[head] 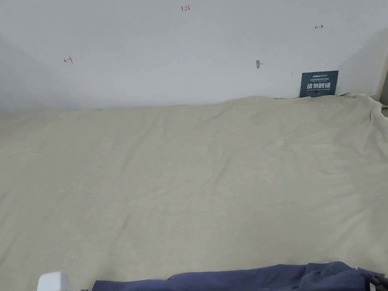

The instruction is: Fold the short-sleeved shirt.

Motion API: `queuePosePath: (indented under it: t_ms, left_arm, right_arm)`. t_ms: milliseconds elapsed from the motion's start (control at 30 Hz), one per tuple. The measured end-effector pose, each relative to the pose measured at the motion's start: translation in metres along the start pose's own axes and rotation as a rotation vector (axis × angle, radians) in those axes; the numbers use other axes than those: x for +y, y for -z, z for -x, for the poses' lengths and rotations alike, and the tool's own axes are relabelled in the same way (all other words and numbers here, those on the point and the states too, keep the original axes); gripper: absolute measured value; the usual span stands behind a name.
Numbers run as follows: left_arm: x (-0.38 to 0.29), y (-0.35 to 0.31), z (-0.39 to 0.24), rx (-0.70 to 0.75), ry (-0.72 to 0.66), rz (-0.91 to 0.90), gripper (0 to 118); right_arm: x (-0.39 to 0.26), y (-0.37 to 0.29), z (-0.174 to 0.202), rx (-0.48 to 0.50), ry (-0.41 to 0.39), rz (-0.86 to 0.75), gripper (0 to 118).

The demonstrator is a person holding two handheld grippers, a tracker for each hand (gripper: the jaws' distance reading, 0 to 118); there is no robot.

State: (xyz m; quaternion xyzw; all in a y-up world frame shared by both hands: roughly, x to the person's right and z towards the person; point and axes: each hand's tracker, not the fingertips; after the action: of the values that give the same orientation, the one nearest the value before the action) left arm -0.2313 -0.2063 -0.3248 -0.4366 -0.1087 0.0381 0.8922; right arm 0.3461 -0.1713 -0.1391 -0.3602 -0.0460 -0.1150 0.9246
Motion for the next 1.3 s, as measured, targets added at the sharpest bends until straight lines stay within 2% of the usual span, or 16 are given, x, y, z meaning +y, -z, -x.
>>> queuePosePath:
  t_ms: [267,333,500,567,600,700,733,767,800,833,967,1100,1167,1233,1267,1300]
  left_arm:
    - [-0.048,0.013,0.005,0.022,0.012,0.021,2]
    - [-0.057,0.019,0.004,0.033,0.013,0.016,2]
    - [-0.067,0.028,-0.001,0.063,0.035,0.045,5]
    - [-0.063,0.026,-0.004,0.078,0.023,0.044,23]
    - [-0.058,0.023,-0.006,0.086,-0.008,0.067,44]
    - [-0.043,0.003,-0.011,0.058,-0.033,0.051,62]
    - [-0.038,-0.006,-0.014,0.036,-0.032,0.006,75]
    - [-0.03,-0.019,-0.018,0.026,-0.031,-0.038,86]
    - [-0.023,-0.029,-0.023,0.023,-0.035,-0.077,97]
    - [-0.014,-0.04,-0.027,0.016,-0.038,-0.121,101]
    - [0.016,-0.08,-0.046,-0.015,-0.002,-0.292,101]
    - [0.036,-0.101,-0.062,0.008,-0.002,-0.408,118]
    - [0.04,-0.106,-0.068,0.003,-0.011,-0.431,118]
    - [0.04,-0.11,-0.075,0.001,0.011,-0.462,114]
    - [0.038,-0.112,-0.079,0.008,0.022,-0.507,107]
    - [0.035,-0.112,-0.082,0.01,0.044,-0.537,88]
  right_arm:
    - [-0.054,0.024,-0.009,-0.094,0.047,0.069,4]
    - [-0.062,0.031,-0.004,-0.138,0.009,0.094,4]
    - [-0.074,0.044,0.001,-0.164,0.01,0.133,4]
    - [-0.073,0.038,0.004,-0.166,0.021,0.135,10]
    - [-0.069,0.032,0.007,-0.167,0.027,0.131,26]
    - [-0.048,0.008,0.021,-0.176,0.001,0.072,46]
    - [-0.039,-0.002,0.026,-0.166,-0.005,0.023,69]
    - [-0.027,-0.014,0.031,-0.151,-0.009,-0.036,83]
    - [-0.016,-0.024,0.037,-0.149,-0.017,-0.084,89]
    - [-0.003,-0.034,0.044,-0.153,-0.024,-0.128,89]
    - [0.037,-0.062,0.065,-0.157,-0.093,-0.311,89]
    - [0.054,-0.069,0.076,-0.174,-0.144,-0.417,89]
    - [0.057,-0.068,0.081,-0.19,-0.173,-0.445,87]
    - [0.057,-0.07,0.092,-0.21,-0.184,-0.475,75]
    - [0.056,-0.07,0.095,-0.212,-0.189,-0.493,66]
    - [0.055,-0.07,0.098,-0.215,-0.191,-0.504,50]
